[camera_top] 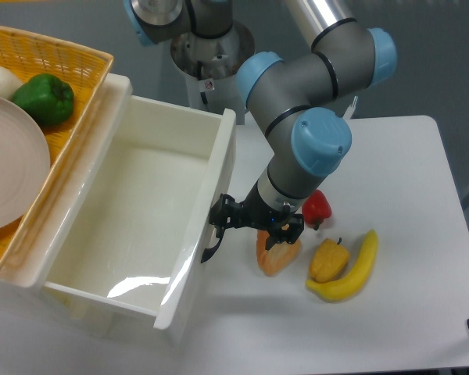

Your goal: Slide open the top white drawer

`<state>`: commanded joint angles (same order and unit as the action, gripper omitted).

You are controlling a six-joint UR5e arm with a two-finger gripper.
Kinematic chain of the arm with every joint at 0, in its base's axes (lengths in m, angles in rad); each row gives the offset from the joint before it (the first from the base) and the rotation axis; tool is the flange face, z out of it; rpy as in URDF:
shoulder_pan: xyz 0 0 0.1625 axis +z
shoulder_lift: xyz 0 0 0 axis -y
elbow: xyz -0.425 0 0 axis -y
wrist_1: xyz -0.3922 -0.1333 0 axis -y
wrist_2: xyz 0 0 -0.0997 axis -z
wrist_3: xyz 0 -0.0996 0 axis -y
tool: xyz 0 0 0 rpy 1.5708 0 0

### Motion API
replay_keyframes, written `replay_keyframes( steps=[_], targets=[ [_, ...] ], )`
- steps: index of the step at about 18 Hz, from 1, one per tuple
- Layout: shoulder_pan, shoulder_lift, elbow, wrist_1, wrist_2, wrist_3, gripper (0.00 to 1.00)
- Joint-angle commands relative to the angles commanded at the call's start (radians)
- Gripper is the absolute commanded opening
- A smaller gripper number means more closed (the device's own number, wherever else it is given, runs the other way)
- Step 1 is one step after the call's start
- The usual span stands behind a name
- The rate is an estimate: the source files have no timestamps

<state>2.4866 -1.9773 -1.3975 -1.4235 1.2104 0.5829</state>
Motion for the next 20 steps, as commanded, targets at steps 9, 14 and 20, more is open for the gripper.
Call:
replay_keyframes(
  steps=[9, 14, 20],
  targets=[
    [0.005, 0.005, -0.006, -0.023, -0.041, 0.000, 1.00],
    [0.014, 0.012, -0.006, -0.037, -0.049, 0.000, 1.00],
    [0.015, 0.014, -0.014, -0.049, -0.049, 0.002, 1.00]
  ],
)
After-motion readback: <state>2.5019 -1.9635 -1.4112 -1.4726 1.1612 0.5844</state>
